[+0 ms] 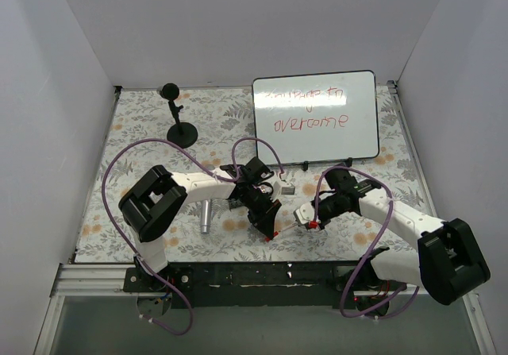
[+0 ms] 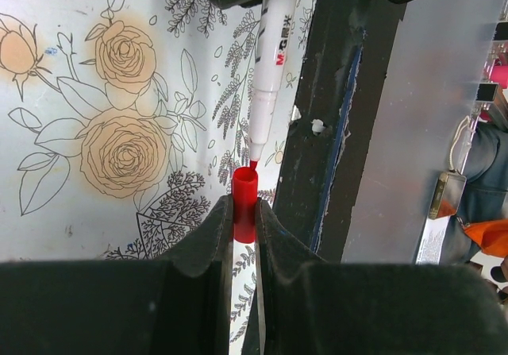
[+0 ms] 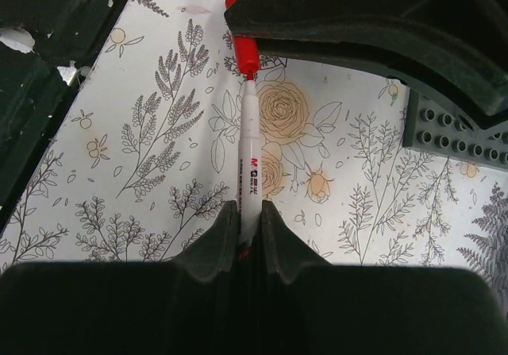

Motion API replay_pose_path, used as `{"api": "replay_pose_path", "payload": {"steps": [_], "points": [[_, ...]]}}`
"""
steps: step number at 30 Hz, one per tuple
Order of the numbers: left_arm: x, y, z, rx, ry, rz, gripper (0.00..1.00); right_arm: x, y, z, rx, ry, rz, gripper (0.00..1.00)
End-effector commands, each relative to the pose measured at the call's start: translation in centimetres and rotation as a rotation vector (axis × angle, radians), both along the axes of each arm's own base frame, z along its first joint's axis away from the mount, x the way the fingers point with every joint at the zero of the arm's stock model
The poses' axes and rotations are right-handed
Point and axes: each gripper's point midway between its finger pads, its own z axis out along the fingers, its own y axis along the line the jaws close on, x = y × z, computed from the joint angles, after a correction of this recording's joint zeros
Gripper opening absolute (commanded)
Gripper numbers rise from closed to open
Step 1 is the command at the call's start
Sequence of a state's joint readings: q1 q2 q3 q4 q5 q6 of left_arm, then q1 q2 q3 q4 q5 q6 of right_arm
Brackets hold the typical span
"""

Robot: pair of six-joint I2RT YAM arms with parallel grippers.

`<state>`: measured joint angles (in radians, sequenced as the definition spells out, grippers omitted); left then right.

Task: Write a sentence on the whiteboard
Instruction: Insert the whiteboard marker into the pen cap.

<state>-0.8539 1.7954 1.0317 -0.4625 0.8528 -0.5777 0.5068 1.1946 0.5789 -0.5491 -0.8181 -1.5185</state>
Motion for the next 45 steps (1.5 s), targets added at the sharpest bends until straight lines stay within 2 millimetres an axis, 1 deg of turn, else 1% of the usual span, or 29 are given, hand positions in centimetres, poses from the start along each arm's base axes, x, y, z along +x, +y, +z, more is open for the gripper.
{"api": "replay_pose_path", "payload": {"steps": [1, 16, 27, 38, 45], "points": [[0.5, -1.0, 1.4, -0.066, -0.019, -0.023, 0.00, -0.5, 0.5, 0.0, 0.023, 0.014, 0.026, 0.01], [0.5, -1.3, 1.7, -0.085, -0.015, -0.031, 0.00, -1.0, 0.7, -0.2, 0.022, 0.031, 0.042, 0.01], [0.5, -1.8, 2.0, -0.104, -0.006, -0.046, 0.00, -1.2, 1.0, 0.0, 0.034, 0.041, 0.051, 0.01], [0.8, -3.2, 2.6, -0.136, -0.007, -0.074, 0.00, -2.0, 1.3, -0.1, 0.041, 0.062, 0.074, 0.01], [1.8, -4.4, 3.0, -0.159, -0.024, -0.080, 0.00, -2.6, 1.5, -0.2, 0.035, 0.074, 0.098, 0.01]]}}
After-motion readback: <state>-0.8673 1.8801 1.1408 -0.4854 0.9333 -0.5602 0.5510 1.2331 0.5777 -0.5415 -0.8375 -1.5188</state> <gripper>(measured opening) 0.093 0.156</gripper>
